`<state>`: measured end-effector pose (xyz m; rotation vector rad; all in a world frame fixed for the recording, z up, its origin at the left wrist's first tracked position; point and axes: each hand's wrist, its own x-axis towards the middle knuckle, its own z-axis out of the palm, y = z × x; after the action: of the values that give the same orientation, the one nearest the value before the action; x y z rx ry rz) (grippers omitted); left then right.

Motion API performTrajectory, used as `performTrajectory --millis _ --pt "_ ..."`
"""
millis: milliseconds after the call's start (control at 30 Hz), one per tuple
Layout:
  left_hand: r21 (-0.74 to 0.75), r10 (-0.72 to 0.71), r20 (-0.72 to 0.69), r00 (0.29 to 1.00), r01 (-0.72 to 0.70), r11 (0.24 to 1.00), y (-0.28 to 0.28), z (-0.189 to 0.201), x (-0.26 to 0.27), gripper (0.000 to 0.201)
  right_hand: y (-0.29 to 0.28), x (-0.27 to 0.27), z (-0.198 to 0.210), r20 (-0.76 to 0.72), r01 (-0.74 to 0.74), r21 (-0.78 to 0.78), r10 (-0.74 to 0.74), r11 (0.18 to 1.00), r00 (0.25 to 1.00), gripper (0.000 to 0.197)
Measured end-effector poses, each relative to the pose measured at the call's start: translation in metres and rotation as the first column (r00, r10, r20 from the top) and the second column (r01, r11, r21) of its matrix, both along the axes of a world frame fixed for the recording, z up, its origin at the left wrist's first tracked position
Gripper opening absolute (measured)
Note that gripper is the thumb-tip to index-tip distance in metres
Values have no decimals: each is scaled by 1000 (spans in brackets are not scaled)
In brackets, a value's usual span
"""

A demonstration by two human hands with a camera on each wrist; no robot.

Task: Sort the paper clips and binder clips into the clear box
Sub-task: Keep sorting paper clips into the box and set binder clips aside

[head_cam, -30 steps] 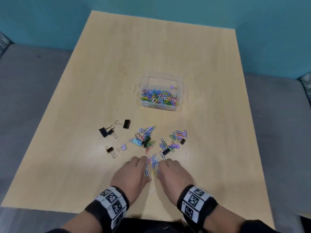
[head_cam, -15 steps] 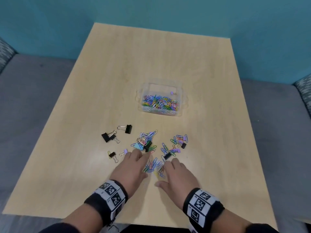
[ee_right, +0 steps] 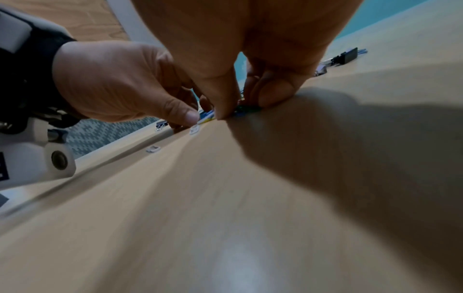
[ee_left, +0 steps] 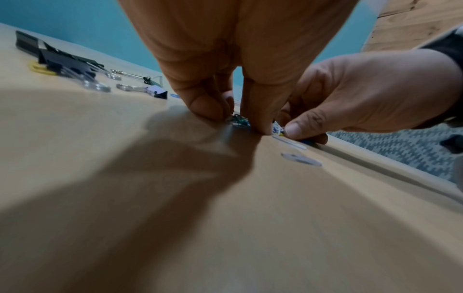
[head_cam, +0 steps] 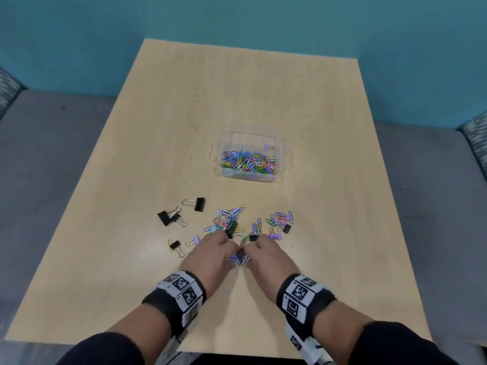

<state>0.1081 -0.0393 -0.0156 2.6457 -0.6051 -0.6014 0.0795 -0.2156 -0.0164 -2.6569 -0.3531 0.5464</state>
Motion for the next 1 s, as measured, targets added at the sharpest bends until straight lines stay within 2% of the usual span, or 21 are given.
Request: performTrajectory --millis 100,300,500,567,600,667,733,800,900,933,1000 --pt "-5 -42 63 997 43 999 -3 2 -2 13 -2 2 -2 16 -50 -20 51 999 999 12" --pt "93 -83 77 994 76 993 -7 2 -3 24 -4 7 3 -12 -129 -52 129 990 992 32" --pt "195 -88 23 996 82 977 -12 14 -4 32 -10 13 13 -40 -175 -93 172 980 984 35" --pt "178 -52 23 998 48 983 -9 12 -5 35 -13 14 14 -43 -174 -104 170 979 984 31" --pt "146 -5 5 1000 4 989 -8 11 -5 31 -15 15 13 -43 -161 -97 157 982 987 30" --pt "81 142 -10 990 -140 987 -5 12 -2 17 -19 16 14 -35 -97 -62 95 993 995 28" --pt "2 258 -56 965 -258 966 1 16 2 14 -24 20 19 -67 4 20 -2 1000 998 8" --pt "-128 387 -199 900 -415 901 3 28 11 14 -30 25 30 -225 111 137 -78 984 971 10" --pt "-274 482 -418 770 -612 742 1 50 43 20 -38 47 46 -348 324 301 -213 897 913 14" --pt "-308 483 -438 758 -631 712 -1 57 59 22 -40 62 51 -356 391 340 -268 855 895 15" --pt "-367 489 -388 781 -618 695 -10 69 96 23 -45 99 61 -324 490 384 -383 783 865 19"
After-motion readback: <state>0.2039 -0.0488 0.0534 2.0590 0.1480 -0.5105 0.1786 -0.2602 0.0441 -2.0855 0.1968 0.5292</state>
